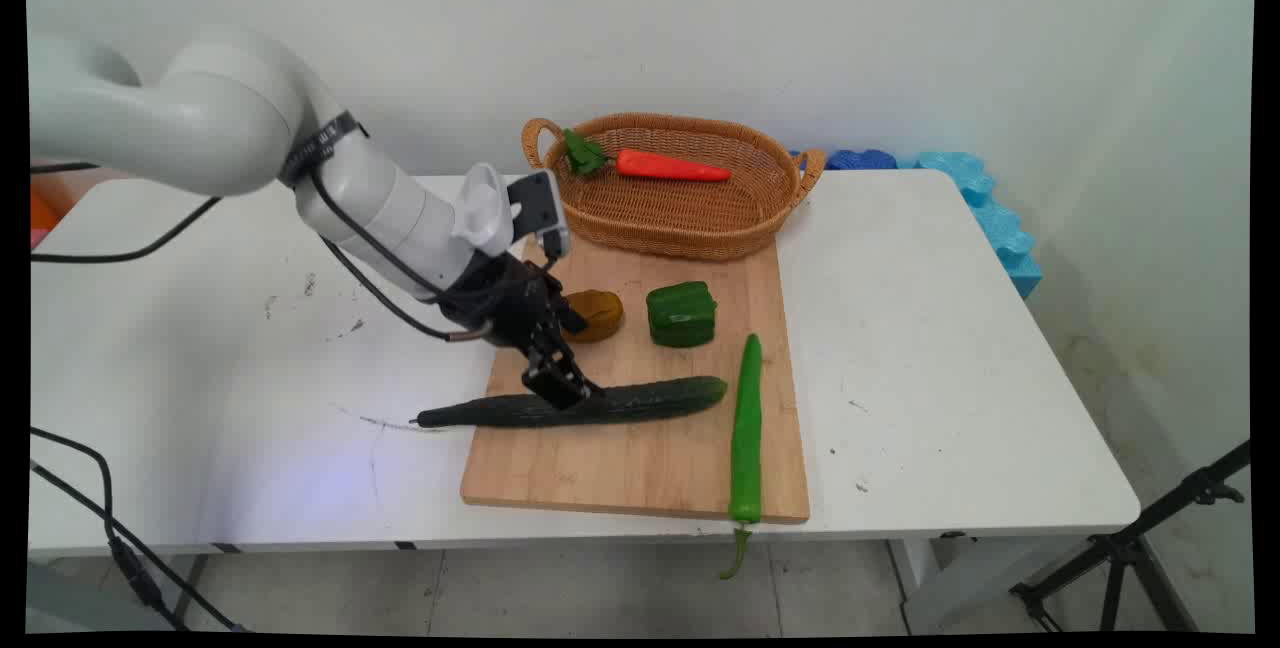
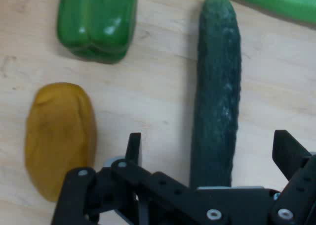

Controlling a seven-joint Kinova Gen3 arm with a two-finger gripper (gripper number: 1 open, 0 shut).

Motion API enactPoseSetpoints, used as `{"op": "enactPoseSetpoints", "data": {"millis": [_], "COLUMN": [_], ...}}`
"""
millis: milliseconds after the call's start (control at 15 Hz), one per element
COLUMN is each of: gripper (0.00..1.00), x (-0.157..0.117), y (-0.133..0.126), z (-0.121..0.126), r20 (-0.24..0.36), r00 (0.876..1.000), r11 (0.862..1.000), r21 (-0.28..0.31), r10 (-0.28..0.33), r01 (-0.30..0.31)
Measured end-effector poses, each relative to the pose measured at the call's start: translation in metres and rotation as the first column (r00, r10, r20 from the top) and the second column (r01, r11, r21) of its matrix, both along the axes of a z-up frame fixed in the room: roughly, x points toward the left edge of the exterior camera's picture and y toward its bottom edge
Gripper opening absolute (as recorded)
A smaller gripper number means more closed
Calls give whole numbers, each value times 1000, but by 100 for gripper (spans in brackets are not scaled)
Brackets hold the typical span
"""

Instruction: Pick up the cucumber from the cutting board

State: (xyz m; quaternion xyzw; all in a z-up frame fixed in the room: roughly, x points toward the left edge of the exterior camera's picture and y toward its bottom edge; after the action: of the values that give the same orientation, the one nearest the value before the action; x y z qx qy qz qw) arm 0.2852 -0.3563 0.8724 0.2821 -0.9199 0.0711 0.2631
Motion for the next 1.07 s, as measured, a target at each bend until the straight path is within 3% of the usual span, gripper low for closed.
{"op": "enactPoseSetpoints", "data": {"millis": [733,800,1067], "gripper": [100,0,0], "x": [-10,-11,-12], "y": [8,8,7], "z": [-44,-46,-54], "r20": [41,44,54], "r00": [996,996,994], "r11": [997,997,995], "r21": [3,1,-10], "r10": [-74,-79,-99], "r01": [74,80,99]}}
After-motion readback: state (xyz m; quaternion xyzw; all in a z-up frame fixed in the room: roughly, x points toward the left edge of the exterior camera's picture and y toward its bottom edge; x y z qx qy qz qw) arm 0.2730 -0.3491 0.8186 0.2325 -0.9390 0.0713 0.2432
